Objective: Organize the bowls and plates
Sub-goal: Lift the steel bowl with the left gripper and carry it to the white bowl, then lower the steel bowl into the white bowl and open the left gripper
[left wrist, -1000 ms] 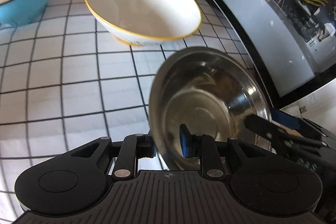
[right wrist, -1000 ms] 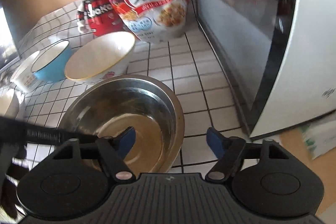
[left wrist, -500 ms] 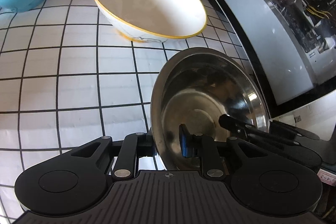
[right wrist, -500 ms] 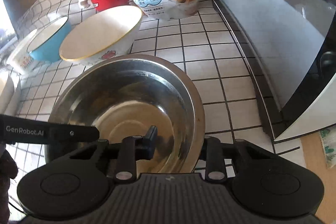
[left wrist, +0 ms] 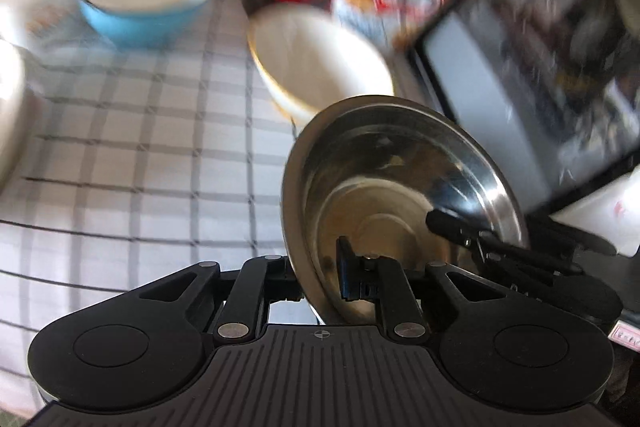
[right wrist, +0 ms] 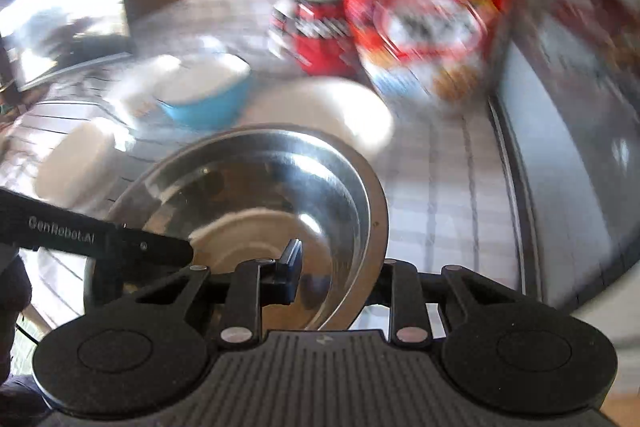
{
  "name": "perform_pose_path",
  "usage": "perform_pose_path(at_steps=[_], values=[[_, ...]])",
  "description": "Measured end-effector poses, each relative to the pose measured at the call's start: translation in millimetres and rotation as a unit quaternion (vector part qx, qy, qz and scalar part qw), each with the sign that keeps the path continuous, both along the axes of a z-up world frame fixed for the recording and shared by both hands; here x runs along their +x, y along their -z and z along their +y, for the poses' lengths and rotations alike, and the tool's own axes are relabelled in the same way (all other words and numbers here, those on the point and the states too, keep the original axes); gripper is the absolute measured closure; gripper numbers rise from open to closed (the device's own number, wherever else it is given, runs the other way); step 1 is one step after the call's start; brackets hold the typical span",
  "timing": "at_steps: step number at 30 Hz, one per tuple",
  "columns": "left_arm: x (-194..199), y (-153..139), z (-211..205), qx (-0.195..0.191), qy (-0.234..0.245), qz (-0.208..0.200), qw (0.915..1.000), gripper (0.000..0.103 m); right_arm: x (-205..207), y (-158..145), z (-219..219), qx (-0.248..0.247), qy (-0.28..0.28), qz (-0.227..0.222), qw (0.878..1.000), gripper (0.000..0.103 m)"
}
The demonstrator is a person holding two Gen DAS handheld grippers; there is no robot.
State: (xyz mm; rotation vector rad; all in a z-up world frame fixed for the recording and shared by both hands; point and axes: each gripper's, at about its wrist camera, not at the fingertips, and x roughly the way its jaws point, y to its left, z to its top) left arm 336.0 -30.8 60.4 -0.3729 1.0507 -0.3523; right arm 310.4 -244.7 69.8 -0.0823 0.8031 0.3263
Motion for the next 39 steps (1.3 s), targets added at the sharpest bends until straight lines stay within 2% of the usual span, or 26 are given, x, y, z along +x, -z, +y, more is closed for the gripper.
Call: perform_pose_path(at_steps=[4, 8, 12, 16, 19, 22, 27, 31, 35, 39], values=[[-15.8, -37.6, 39.4, 0.001, -0.064, -0.056, 0.9963, 0.087, 10.6, -34.4, 36.4, 0.015, -0.064, -0.042, 0.997, 0.077], [-33.0, -70.0, 88.8, 0.010, -0.131, -0.102, 0.9861, 0.087, 31.4, -62.2, 90.3, 0.043, -0.130, -0.082, 0.987, 0.077], [-40.6, -90.0, 142.9, 0.036, -0.190, -0.117, 0.9742, 0.087, 52.0, -74.4, 156.4, 0.059, -0.186, -0.100, 0.976, 0.077], [-34.9, -95.6, 190.9, 0.060, -0.239, -0.111, 0.9629, 0.087, 72.4, -70.1, 218.5, 0.068, -0.224, -0.084, 0.969, 0.077], [-24.4, -83.7, 226.7, 0.059, -0.265, -0.087, 0.9586, 0.087, 82.1, -53.5, 258.7, 0.054, -0.242, -0.063, 0.967, 0.077], [-12.1, -57.4, 253.5, 0.050, -0.285, -0.048, 0.9560, 0.087, 88.4, -26.4, 289.5, 0.033, -0.247, -0.024, 0.968, 0.077], [-1.5, -13.6, 272.3, 0.027, -0.293, 0.012, 0.9556, 0.087, 90.0, 9.4, 312.7, -0.016, -0.248, 0.010, 0.969, 0.077], [-3.2, 4.1, 278.9, 0.020, -0.284, 0.022, 0.9585, 0.087, 90.9, 24.7, 313.8, -0.041, -0.244, 0.017, 0.969, 0.077], [-3.3, 8.0, 278.9, 0.054, -0.281, 0.011, 0.9580, 0.087, 91.6, 29.6, 318.9, -0.051, -0.252, 0.020, 0.966, 0.077], [-0.2, 15.2, 282.5, 0.053, -0.286, 0.026, 0.9565, 0.087, 95.0, 40.6, 319.9, -0.051, -0.248, 0.039, 0.967, 0.077]])
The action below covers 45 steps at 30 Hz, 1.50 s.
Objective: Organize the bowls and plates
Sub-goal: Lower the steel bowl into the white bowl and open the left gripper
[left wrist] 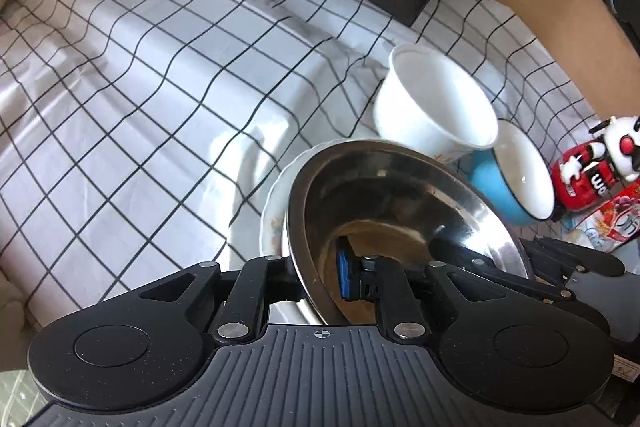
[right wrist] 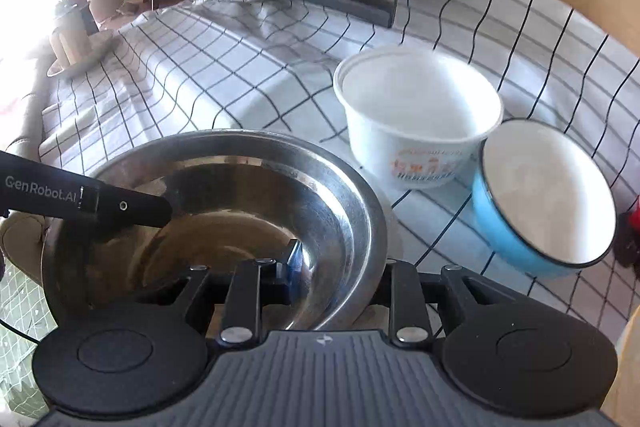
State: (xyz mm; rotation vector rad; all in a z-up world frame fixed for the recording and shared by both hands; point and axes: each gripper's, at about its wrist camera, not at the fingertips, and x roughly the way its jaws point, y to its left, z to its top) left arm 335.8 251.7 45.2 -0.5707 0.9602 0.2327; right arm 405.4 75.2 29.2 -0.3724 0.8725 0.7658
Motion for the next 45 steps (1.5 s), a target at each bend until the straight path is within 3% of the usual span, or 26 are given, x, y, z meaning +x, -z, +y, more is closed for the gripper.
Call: perform_pose_path(at_steps=[17, 26, 37, 42, 45], values=[[-6.8, -8.0, 4.9, -0.013, -0.007, 0.004, 0.9999, 0.088, 2.3, 4.3, 3.6, 0.004, -0.004, -0.010, 1.000, 0.077], [-16.0, -13.3, 3.9, -0.022, -0.008, -0.001, 0.9997, 0.079, 0.8, -2.4, -7.8, 0.024, 0.005, 0.015, 1.000, 0.077], [-29.3, -15.9, 8.9, -0.019, -0.018, 0.003, 0.9997, 0.085, -7.1, -10.4, -19.9, 0.041, 0.009, 0.017, 0.999, 0.077], [-32.6, -19.3, 6.7, -0.020, -0.016, -0.003, 0.9997, 0.085, -12.8, -18.9, -28.9, 0.053, -0.002, 0.014, 0.998, 0.065], [-33.5, -19.2, 1.0, -0.013, -0.011, 0.001, 0.9999, 0.085, -11.5, -19.4, -39.4, 0.056, 0.004, 0.020, 0.998, 0.063]])
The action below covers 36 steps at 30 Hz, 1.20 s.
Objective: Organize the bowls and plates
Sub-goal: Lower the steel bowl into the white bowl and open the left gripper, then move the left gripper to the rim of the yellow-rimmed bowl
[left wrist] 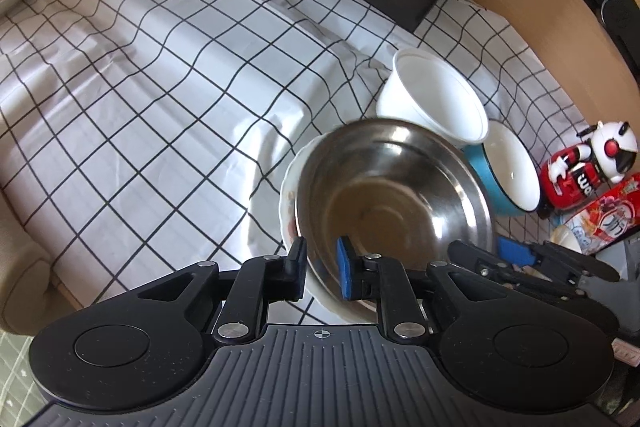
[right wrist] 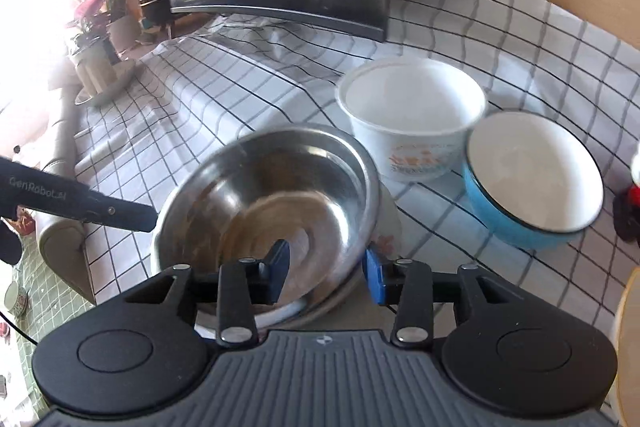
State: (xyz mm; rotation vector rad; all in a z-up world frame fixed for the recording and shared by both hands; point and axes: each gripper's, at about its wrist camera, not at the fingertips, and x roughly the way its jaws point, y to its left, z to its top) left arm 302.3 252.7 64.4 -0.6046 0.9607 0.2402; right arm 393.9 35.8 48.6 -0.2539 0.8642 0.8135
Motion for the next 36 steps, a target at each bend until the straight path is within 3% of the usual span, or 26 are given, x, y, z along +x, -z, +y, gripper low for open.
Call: perform_pose_path(at_steps=[7, 17, 20, 24, 26, 29, 32, 34, 36], values=[[1.4, 10.5, -10.7, 0.008, 0.013, 0.017, 0.9997, 0.085, 12.2, -0.7, -22.1, 0.030, 0.046, 0.011, 0.998, 0.063], [5.5, 0.9, -15.7, 0.054, 0.014, 0.019, 0.9983, 0.085, 11.2, 14.2, -8.8, -0.006, 0.061, -0.003, 0.998, 0.063], [8.3, -19.8, -23.7, 0.088, 0.011, -0.011, 0.9960, 0.085, 4.4, 4.9, -20.3, 0.007, 0.062, -0.007, 0.998, 0.063], [30.8, -48.0, -47.9, 0.079, 0.055, -0.062, 0.9934, 0.085, -2.6, -17.1, -54.2, 0.012, 0.095, -0.045, 0.994, 0.061], [48.3, -56.0, -71.0, 0.066, 0.093, -0.078, 0.9904, 0.085, -6.6, -31.2, -81.8, 0.011, 0.126, -0.077, 0.989, 0.059], [73.9, -60.0, -113.7, 0.042, 0.152, -0.090, 0.9833, 0.085, -13.9, -49.1, -124.2, -0.007, 0.178, -0.145, 0.973, 0.045], [95.8, -58.9, -159.2, 0.025, 0.218, -0.106, 0.9698, 0.085, -20.4, -60.8, -165.5, -0.040, 0.228, -0.217, 0.948, 0.034], [104.7, -56.3, -189.6, 0.020, 0.257, -0.122, 0.9585, 0.085, -21.4, -64.2, -189.0, -0.054, 0.253, -0.244, 0.935, 0.025], [114.7, -50.0, -215.0, 0.014, 0.278, -0.118, 0.9532, 0.084, -19.7, -63.3, -210.8, -0.057, 0.278, -0.259, 0.923, 0.018]])
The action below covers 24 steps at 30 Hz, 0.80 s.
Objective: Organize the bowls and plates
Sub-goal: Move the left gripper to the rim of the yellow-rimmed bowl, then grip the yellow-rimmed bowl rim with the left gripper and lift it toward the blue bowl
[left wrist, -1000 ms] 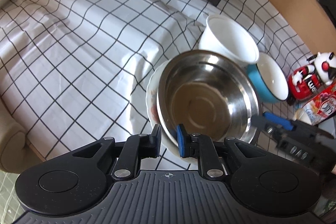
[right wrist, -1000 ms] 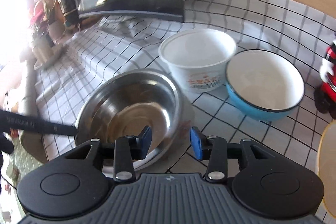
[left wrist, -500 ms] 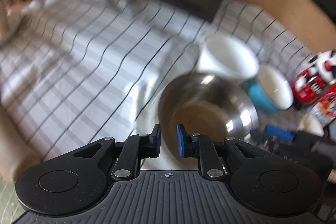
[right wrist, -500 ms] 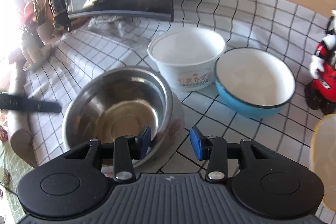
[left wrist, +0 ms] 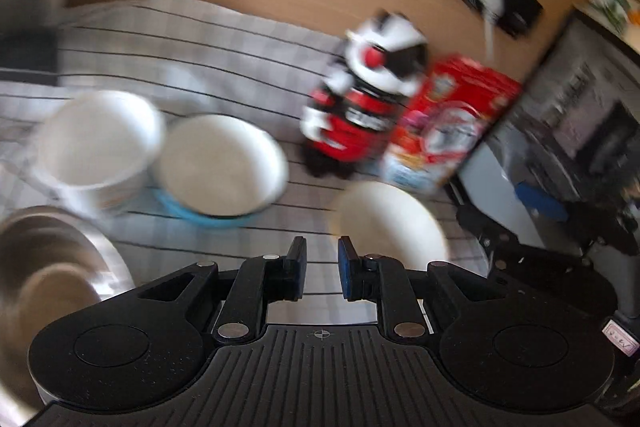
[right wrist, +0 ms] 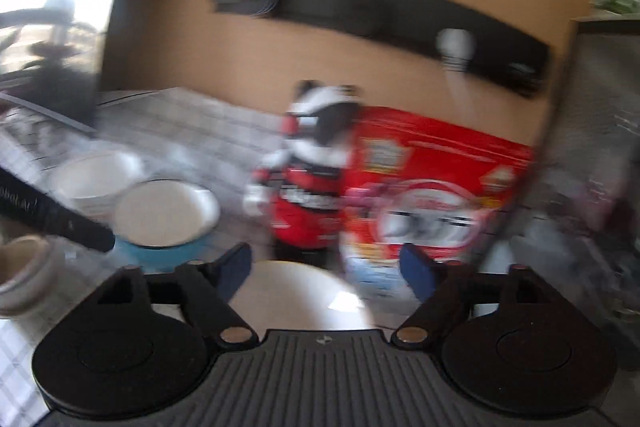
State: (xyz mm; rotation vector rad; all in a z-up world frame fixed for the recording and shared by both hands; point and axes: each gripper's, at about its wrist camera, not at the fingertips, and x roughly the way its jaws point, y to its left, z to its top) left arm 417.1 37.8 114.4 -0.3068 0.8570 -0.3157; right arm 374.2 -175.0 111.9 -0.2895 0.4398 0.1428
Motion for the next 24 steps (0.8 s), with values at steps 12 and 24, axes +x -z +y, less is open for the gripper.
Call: perform_pose_path(at_steps=[12, 24], values=[[53.8, 56.9, -71.4, 0.022, -0.044, 0.057, 0.9972, 0.084, 59.7, 59.8, -70.4, 0.099, 0.036, 0.132, 0.986, 0.020], [96.6, 82.9, -95.2, 0.121, -0.024, 0.063, 0.9904, 0.079, 101.3, 98.0, -64.4, 0.124, 0.058, 0.174, 0.975, 0.029]])
